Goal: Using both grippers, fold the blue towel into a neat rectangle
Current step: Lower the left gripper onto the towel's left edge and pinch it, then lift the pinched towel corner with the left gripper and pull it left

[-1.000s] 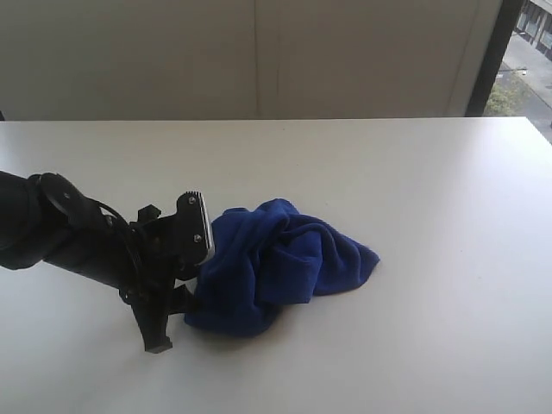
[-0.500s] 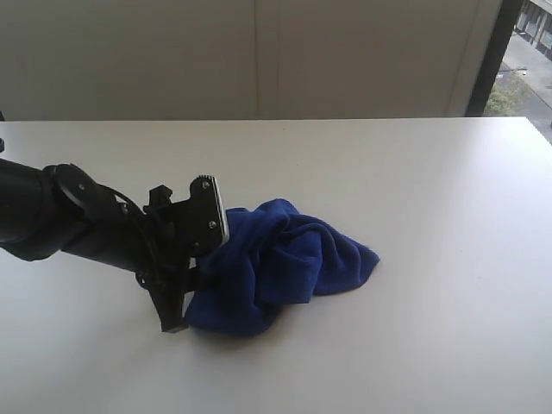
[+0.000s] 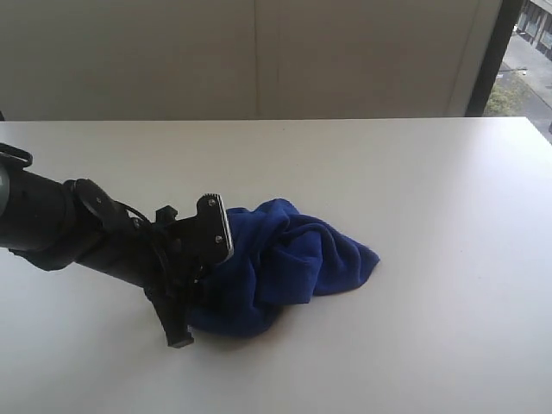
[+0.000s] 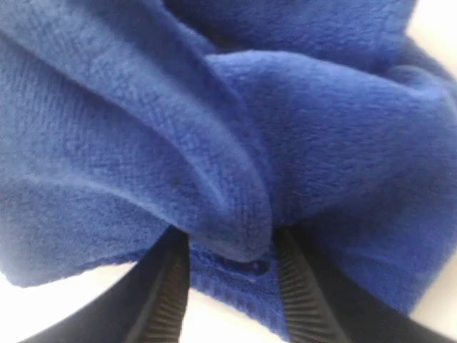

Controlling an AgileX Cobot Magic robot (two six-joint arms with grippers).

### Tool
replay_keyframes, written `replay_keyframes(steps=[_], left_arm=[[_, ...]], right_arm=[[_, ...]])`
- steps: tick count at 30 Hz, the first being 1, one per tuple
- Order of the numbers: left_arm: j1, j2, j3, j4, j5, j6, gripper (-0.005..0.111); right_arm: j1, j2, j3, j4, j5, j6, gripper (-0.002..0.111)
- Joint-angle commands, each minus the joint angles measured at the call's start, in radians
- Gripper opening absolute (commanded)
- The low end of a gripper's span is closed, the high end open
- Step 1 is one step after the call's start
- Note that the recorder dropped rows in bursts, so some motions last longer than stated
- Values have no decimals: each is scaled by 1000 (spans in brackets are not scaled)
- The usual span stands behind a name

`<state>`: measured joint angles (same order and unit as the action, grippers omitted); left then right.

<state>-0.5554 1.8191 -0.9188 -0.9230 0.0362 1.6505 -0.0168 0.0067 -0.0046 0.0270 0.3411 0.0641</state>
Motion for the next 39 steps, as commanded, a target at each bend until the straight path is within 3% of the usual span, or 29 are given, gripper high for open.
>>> replay_keyframes(steps=[1,12,19,27,32,39], left_arm=[[-6,-24,-2,-31,-88,-61,40],[-6,-96,-2,-28,-104,-56,38],[-6,-109,-2,-28,-104,-54,0],[-6,-192,-2,-28,-101,-54,0],[-6,-310,-2,-26,-20,-54,0],[-6,-454,-2,157,119,-82,0]], right_arm=[[-3,-7,5,3,-6,1,0],[-3,-7,5,3,-6,1,0],[-3,-7,5,3,-6,1,0],[-3,-7,5,3,-6,1,0],[-3,-7,5,3,-6,1,0],[-3,-7,5,3,-6,1,0]])
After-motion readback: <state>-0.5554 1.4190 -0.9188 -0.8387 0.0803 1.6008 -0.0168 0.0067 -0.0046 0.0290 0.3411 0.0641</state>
